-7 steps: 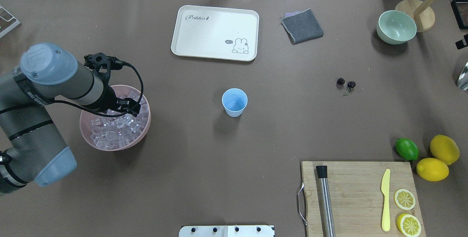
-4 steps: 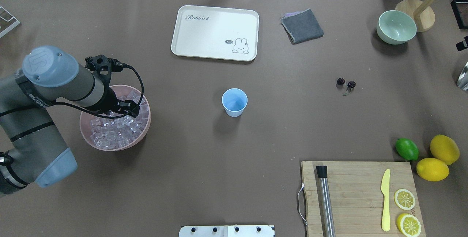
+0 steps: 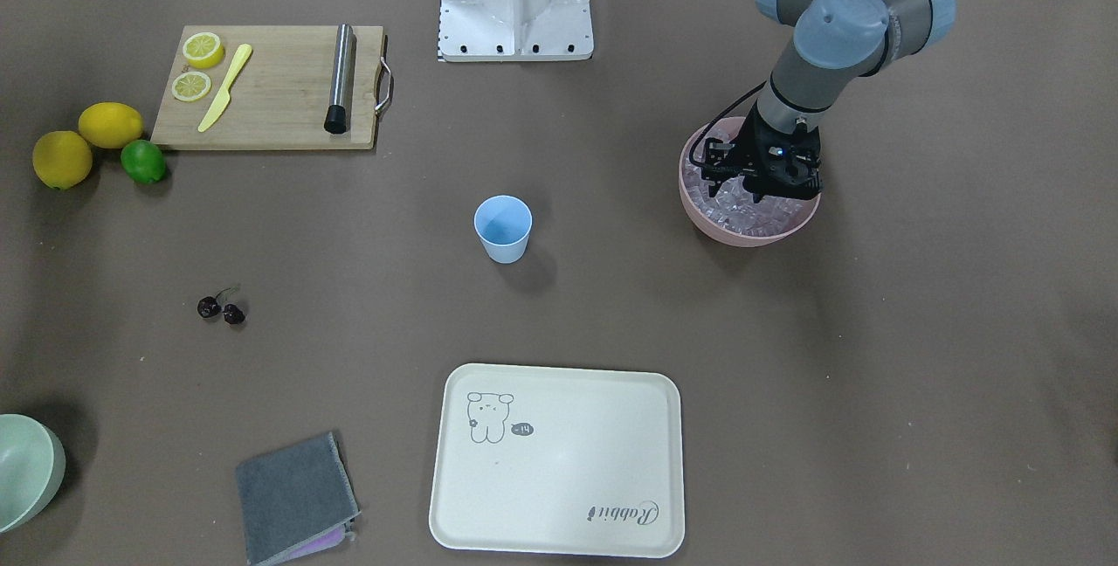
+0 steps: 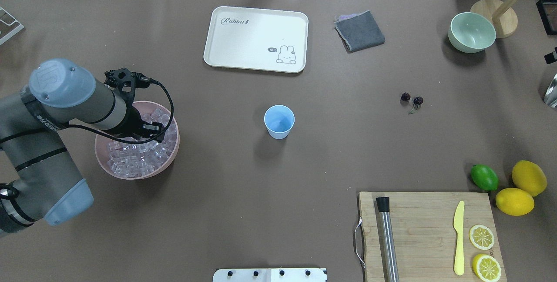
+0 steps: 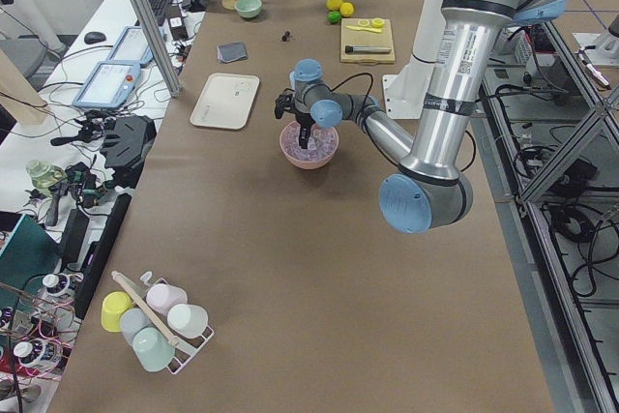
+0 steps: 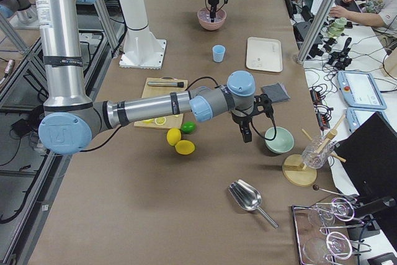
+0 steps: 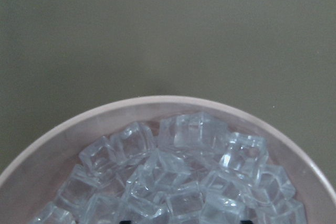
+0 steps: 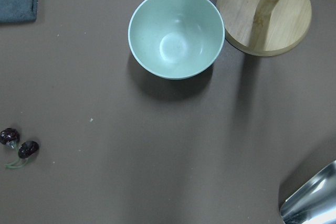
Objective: Put ice and cherries in cup
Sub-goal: 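Lower the left gripper into the ice and grasp an ice cube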
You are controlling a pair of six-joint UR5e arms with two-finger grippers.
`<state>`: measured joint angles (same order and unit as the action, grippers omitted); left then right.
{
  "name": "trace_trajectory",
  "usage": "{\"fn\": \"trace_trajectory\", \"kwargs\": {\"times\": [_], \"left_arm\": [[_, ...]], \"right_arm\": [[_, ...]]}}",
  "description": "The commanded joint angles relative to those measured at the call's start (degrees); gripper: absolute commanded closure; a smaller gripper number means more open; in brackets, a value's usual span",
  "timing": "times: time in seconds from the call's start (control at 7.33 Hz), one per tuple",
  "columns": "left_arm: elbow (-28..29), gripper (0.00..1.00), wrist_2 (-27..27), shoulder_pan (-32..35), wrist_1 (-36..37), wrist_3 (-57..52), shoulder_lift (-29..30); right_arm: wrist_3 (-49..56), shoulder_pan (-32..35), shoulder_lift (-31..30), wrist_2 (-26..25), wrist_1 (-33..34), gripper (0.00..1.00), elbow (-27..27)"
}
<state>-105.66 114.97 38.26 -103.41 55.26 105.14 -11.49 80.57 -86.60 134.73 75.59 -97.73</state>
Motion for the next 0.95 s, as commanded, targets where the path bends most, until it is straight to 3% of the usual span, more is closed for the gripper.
{"fn": "trace_trajectory", "kwargs": {"times": [0.0, 0.68, 0.82], "left_arm": [[-0.16, 1.0, -0.01, -0.37, -0.21, 0.02, 0.32], [-5.15, 1.0, 0.69, 1.63, 0.57, -0.24, 0.15], [-5.26, 1.0, 4.09, 4.52, 1.02, -0.5, 1.63]], "right_arm": [[0.06, 0.03, -0.06, 0.0, 0.0, 0.01, 0.0], [-0.02, 0.03, -0.06, 0.0, 0.0, 0.01, -0.09], [0.06, 0.03, 0.03, 0.0, 0.0, 0.01, 0.08]]}}
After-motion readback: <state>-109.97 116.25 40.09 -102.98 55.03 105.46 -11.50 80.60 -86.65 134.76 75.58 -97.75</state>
